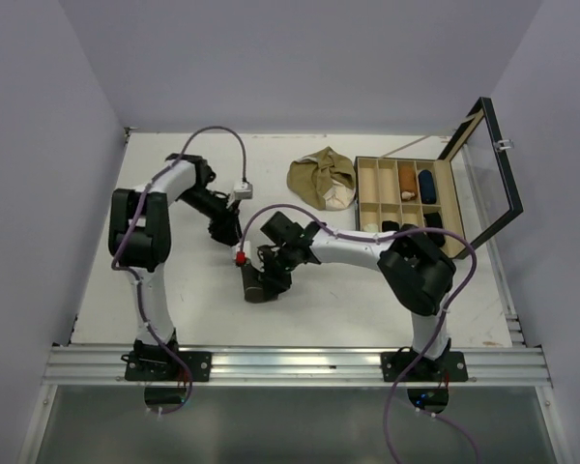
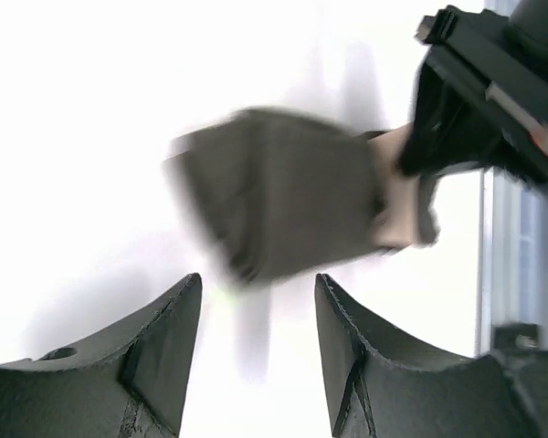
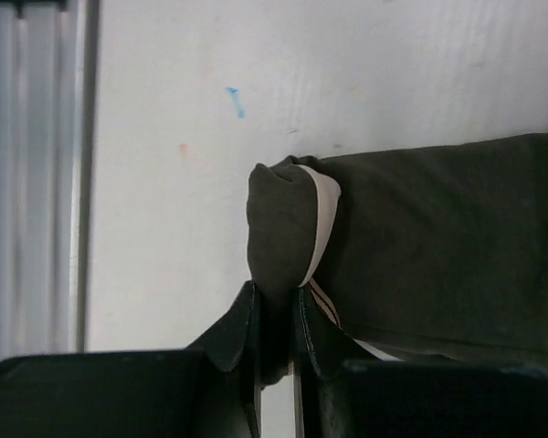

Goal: Roll the underwear

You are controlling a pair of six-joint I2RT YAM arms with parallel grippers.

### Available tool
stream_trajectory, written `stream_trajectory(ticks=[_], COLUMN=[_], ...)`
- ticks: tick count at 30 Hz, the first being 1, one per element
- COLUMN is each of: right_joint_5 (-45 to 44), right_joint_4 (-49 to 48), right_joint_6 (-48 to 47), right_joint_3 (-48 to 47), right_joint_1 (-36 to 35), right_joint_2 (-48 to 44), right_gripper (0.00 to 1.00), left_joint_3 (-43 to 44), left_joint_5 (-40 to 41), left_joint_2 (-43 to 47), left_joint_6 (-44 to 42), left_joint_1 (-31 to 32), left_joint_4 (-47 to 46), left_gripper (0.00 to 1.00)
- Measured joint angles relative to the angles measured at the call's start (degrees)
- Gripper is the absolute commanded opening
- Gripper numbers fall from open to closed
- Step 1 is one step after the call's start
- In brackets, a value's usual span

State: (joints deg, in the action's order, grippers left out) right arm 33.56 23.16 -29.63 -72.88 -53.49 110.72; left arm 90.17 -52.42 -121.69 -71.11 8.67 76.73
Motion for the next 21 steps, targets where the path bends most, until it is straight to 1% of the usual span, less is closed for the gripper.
stream_trajectory(ticks=[2, 4, 7, 10, 12, 14, 17, 18, 19, 21], right_joint_5=[3.30, 6.34, 11.41, 16.68, 20.70, 23.50, 26.99, 28.00, 29.11, 31.28], right_joint_4=[3.45, 6.86, 11.08, 14.99, 16.90, 17.49, 18.53, 19.47, 20.37, 22.56], right_joint_6=[2.43, 4.83, 8.04, 10.95, 13.03, 14.51, 16.52, 17.11, 17.90, 19.67], right_joint_3=[-0.24, -1.05, -5.09, -10.43, -13.49, -14.56, -16.17, -17.31, -18.53, -20.83], right_joint_1=[1.16, 2.51, 4.96, 6.95, 8.07, 8.79, 9.99, 10.34, 10.64, 11.19], right_joint_2=[0.04, 0.87, 5.33, 11.39, 15.17, 17.27, 20.33, 21.66, 23.17, 25.94], right_gripper=[0.00, 0.00, 0.00, 0.00, 0.00, 0.00, 0.00, 0.00, 0.00, 0.00], left_joint_3=[-0.39, -3.13, -12.20, -22.82, -29.42, -35.04, -41.62, -43.93, -46.56, -51.89], left_joint_5=[-0.63, -1.07, -1.16, 0.39, 1.07, 1.99, 4.24, 5.70, 7.32, 10.80], left_joint_2=[3.80, 8.96, 19.54, 31.69, 39.89, 47.65, 57.77, 60.78, 64.00, 70.12], left_joint_6=[-0.94, -1.29, -1.46, -0.83, 0.04, 0.59, 2.12, 3.13, 4.11, 6.08], left_joint_1=[-3.69, -7.41, -12.24, -14.01, -13.62, -13.27, -11.52, -9.86, -7.45, -1.14], left_joint_4=[-1.66, -4.17, -9.66, -14.75, -18.95, -21.94, -26.51, -28.59, -31.23, -35.28], left_gripper=[0.57, 0.57, 0.57, 0.57, 0.57, 0.57, 0.57, 0.57, 0.61, 0.63])
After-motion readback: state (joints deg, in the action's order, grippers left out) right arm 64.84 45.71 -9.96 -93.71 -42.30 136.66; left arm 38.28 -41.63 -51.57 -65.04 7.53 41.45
